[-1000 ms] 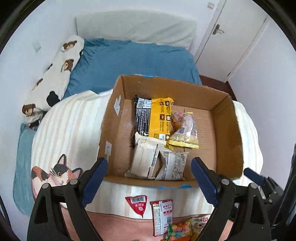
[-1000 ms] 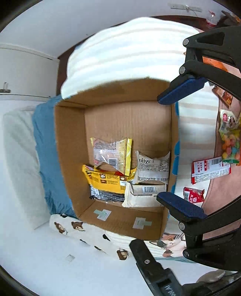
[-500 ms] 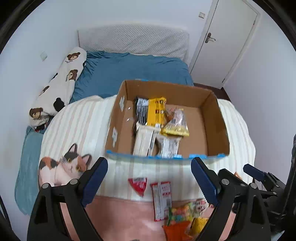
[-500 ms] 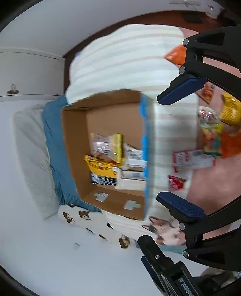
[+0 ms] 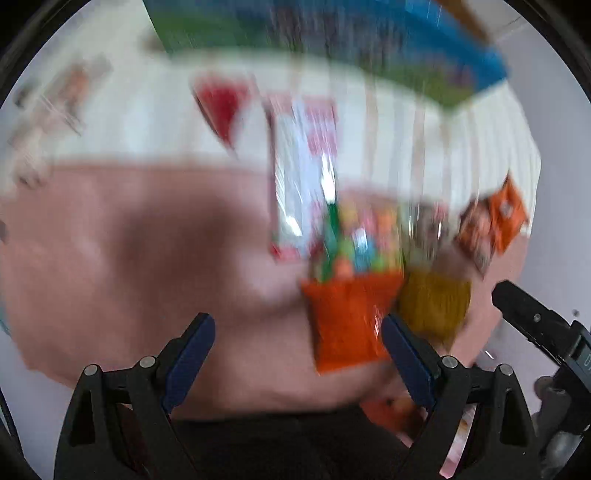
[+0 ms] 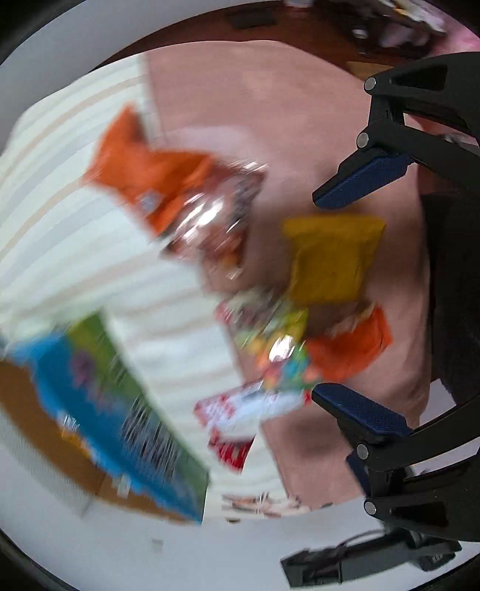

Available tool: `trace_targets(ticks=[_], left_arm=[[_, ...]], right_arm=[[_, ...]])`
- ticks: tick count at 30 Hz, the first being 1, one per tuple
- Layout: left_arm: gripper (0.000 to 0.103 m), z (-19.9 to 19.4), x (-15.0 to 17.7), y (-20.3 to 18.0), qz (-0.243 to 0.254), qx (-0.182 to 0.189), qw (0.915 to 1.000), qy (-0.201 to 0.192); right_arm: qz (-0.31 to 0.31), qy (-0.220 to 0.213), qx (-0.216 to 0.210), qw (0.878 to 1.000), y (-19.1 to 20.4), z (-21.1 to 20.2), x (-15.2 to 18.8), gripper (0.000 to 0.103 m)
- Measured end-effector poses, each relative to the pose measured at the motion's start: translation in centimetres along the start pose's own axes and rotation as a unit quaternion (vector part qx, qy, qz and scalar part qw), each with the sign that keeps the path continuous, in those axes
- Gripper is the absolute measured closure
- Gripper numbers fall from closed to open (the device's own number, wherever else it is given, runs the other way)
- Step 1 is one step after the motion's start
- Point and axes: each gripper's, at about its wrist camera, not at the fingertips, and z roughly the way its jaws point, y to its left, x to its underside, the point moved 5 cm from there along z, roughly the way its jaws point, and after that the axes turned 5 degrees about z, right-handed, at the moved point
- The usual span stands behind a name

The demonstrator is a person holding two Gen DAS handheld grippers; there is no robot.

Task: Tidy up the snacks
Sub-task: 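Grasp the orange chip bag with the left tool while the right tool grasps the yellow bag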

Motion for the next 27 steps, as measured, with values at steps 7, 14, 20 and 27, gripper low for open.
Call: trace_targets(ticks=[7, 14, 20, 27], left_arm=[[0.016, 7.7, 0.4, -2.8, -0.033, 0.064, 0.9940, 0.082], [0.054, 6.0, 0.3, -1.9, 0.020, -0.025, 0.9986, 0.042], [0.053, 4.9, 0.0, 0.6, 0.025, -0.090, 0.9955, 0.017], [0.051, 5.8, 0.4, 1.2, 0.004, -0.074, 0.9970, 0.021]], right_arm=[[0.037, 0.027, 0.001, 0.999, -3.1, 2.9, 1.4, 0.006], [0.001, 0.054, 0.039, 0.998, -2.3, 5.4, 1.1, 0.006], [-0.028, 0.063, 0.082, 0.994, -0.7, 9.2, 1.3, 0.006], [-0.132, 0.028, 0.105, 0.985, 1.3, 9.4, 2.2, 0.030]])
